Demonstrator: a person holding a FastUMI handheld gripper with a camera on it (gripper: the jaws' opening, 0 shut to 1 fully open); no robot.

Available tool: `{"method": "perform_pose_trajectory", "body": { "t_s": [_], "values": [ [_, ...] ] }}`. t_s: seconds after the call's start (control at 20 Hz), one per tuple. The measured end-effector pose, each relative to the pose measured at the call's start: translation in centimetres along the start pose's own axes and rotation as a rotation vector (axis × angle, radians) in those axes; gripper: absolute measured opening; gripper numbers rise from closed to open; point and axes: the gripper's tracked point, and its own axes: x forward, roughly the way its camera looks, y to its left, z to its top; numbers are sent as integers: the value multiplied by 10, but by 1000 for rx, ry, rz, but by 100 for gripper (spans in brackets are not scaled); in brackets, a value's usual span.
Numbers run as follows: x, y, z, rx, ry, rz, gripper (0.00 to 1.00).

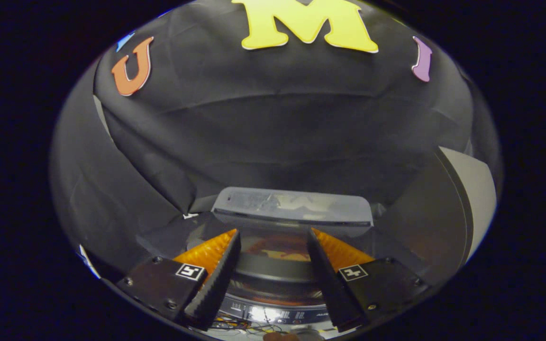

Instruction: Put the clothes into the washing machine and then close the washing machine lid.

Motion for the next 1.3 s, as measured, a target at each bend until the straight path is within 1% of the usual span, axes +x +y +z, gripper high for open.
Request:
{"method": "perform_pose_trajectory", "body": {
  "t_s": [0.05,0.25,0.45,0.65,0.85,1.05,1.2,1.3],
  "values": [
    [-2,-1,-7,-1,0,-4,87],
    [-16,-6,-29,-3,-5,-15,87],
    [-51,-9,-29,-33,-72,-19,87],
    [-115,-27,-18,-111,-219,-14,86],
    [-195,-54,-30,-150,-361,-8,86],
    [-277,-81,-57,-117,-479,25,87],
    [-322,-100,-83,-60,-525,49,87],
    [-345,-116,-100,-55,-561,47,86]
  ]
}}
